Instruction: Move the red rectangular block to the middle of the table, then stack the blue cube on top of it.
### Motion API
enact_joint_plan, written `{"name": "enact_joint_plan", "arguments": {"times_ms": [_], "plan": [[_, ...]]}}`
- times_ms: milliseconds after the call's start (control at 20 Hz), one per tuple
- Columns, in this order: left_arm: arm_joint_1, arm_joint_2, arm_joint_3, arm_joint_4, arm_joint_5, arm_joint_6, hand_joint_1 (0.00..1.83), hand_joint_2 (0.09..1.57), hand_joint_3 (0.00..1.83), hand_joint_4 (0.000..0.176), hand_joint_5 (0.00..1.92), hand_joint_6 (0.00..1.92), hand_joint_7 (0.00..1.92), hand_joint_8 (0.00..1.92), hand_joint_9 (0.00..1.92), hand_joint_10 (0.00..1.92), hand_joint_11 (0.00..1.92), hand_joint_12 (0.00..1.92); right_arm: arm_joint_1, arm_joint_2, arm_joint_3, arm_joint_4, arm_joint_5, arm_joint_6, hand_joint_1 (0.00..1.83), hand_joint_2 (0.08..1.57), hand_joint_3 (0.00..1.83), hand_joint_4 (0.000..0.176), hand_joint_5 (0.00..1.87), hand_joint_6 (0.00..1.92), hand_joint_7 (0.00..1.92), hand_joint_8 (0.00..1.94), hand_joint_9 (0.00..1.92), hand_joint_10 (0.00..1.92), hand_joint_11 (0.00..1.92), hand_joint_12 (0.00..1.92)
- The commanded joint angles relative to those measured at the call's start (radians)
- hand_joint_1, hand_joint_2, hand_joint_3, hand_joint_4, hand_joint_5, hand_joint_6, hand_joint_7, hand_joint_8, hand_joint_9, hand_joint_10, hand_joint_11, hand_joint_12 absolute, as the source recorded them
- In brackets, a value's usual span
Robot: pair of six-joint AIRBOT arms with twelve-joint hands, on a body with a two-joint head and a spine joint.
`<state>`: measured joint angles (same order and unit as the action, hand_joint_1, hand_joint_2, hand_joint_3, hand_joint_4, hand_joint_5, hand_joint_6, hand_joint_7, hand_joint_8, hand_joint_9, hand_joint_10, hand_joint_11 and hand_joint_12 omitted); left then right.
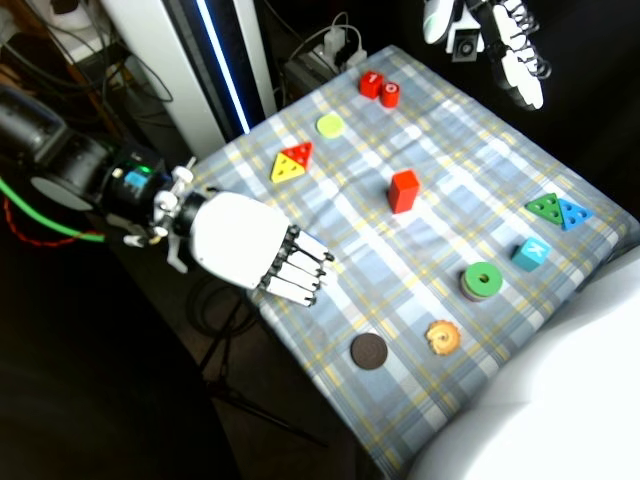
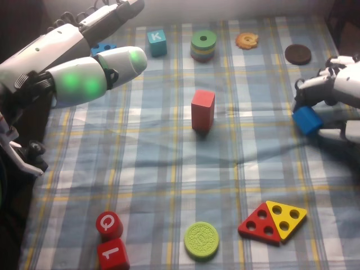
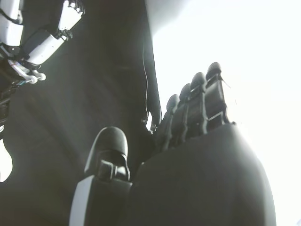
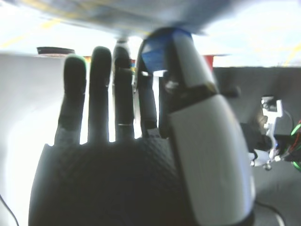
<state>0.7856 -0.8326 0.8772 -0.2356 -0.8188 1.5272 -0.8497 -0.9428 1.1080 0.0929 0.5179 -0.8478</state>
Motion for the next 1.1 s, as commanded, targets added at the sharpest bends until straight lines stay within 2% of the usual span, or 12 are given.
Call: {"name": "enact_joint_plan", "arguments": {"times_ms": [0, 150, 250, 300, 400, 500, 600, 750, 850, 950, 1000, 1050], "plan": [[-0.008, 0.005, -0.001, 0.007, -0.129, -0.009, 0.02, 1.49, 0.01, 0.001, 0.00, 0.00, 0.00, 0.00, 0.00, 0.00, 0.00, 0.00, 0.020, 0.005, -0.006, -0.014, 0.124, 0.005, 1.13, 1.31, 0.00, 0.000, 0.63, 1.34, 0.66, 1.71, 0.40, 1.87, 0.26, 1.92], [-0.001, 0.006, -0.002, 0.003, -0.138, -0.012, 0.00, 1.48, 0.00, 0.006, 0.00, 0.00, 0.00, 0.00, 0.00, 0.00, 0.00, 0.00, 0.063, 0.014, -0.019, -0.086, 0.148, 0.043, 1.11, 1.30, 0.00, 0.000, 0.65, 1.41, 0.68, 1.58, 0.37, 1.74, 0.15, 1.92], [0.005, 0.007, -0.003, -0.003, -0.147, -0.013, 0.00, 1.48, 0.00, 0.021, 0.00, 0.00, 0.00, 0.00, 0.00, 0.00, 0.00, 0.00, 0.094, 0.014, -0.025, -0.119, 0.150, 0.043, 1.16, 1.30, 0.00, 0.000, 0.71, 1.23, 0.64, 1.74, 0.44, 1.89, 0.40, 1.92], [0.011, 0.007, -0.003, -0.011, -0.153, -0.013, 0.00, 1.47, 0.00, 0.018, 0.00, 0.00, 0.00, 0.00, 0.00, 0.00, 0.00, 0.00, 0.117, 0.012, -0.025, -0.139, 0.150, 0.043, 1.17, 1.29, 0.00, 0.000, 0.72, 1.20, 0.65, 1.75, 0.40, 1.91, 0.33, 1.92], [0.026, 0.009, -0.005, -0.033, -0.169, -0.013, 0.01, 1.49, 0.00, 0.018, 0.00, 0.00, 0.00, 0.00, 0.00, 0.00, 0.00, 0.00, 0.155, -0.007, -0.018, -0.163, 0.146, 0.043, 1.10, 1.29, 0.00, 0.019, 0.72, 1.39, 0.64, 1.53, 0.26, 1.52, 0.01, 1.92], [0.052, 0.013, -0.008, -0.064, -0.199, -0.014, 0.42, 1.54, 0.01, 0.028, 0.00, 0.00, 0.00, 0.00, 0.00, 0.00, 0.00, 0.00, 0.185, -0.037, -0.001, -0.177, 0.137, 0.043, 1.11, 1.29, 0.00, 0.013, 0.73, 1.39, 0.63, 1.54, 0.34, 1.49, 0.06, 1.92], [0.080, 0.016, -0.009, -0.088, -0.232, -0.025, 0.88, 1.50, 0.00, 0.034, 0.00, 0.00, 0.00, 0.00, 0.00, 0.00, 0.00, 0.00, 0.213, -0.070, 0.020, -0.189, 0.116, 0.043, 1.18, 1.27, 0.00, 0.000, 0.66, 1.30, 0.78, 1.54, 0.74, 1.64, 0.74, 1.92], [0.114, 0.022, -0.009, -0.120, -0.270, -0.044, 1.01, 1.51, 0.00, 0.071, 0.00, 0.00, 0.00, 0.00, 0.00, 0.00, 0.00, 0.00, 0.248, -0.119, 0.050, -0.205, 0.097, 0.043, 1.10, 1.25, 0.00, 0.000, 0.72, 1.36, 0.92, 1.72, 1.16, 1.78, 1.22, 1.89], [0.137, 0.028, -0.011, -0.137, -0.294, -0.058, 1.01, 1.51, 0.00, 0.064, 0.00, 0.00, 0.00, 0.00, 0.00, 0.00, 0.00, 0.00, 0.271, -0.141, 0.064, -0.216, 0.084, 0.043, 1.10, 1.31, 0.01, 0.000, 0.62, 1.49, 0.66, 1.59, 0.62, 1.57, 0.64, 1.92], [0.155, 0.030, -0.012, -0.149, -0.312, -0.069, 1.04, 1.50, 0.00, 0.041, 0.00, 0.00, 0.00, 0.00, 0.00, 0.00, 0.00, 0.00, 0.289, -0.159, 0.074, -0.229, 0.073, 0.043, 1.12, 1.35, 0.00, 0.000, 0.65, 1.69, 0.50, 1.52, 0.38, 1.20, 0.19, 1.78], [0.161, 0.030, -0.012, -0.155, -0.317, -0.072, 1.04, 1.50, 0.00, 0.037, 0.00, 0.00, 0.00, 0.00, 0.00, 0.00, 0.00, 0.00, 0.299, -0.171, 0.080, -0.234, 0.067, 0.043, 1.25, 1.33, 0.00, 0.000, 0.66, 1.68, 0.53, 1.54, 0.47, 1.58, 0.18, 1.84], [0.163, 0.030, -0.012, -0.156, -0.319, -0.072, 1.04, 1.50, 0.00, 0.036, 0.00, 0.00, 0.00, 0.00, 0.00, 0.00, 0.00, 0.00, 0.305, -0.177, 0.083, -0.240, 0.065, 0.043, 1.28, 1.32, 0.00, 0.000, 0.59, 1.55, 0.61, 1.62, 0.57, 1.67, 0.35, 1.90]]}}
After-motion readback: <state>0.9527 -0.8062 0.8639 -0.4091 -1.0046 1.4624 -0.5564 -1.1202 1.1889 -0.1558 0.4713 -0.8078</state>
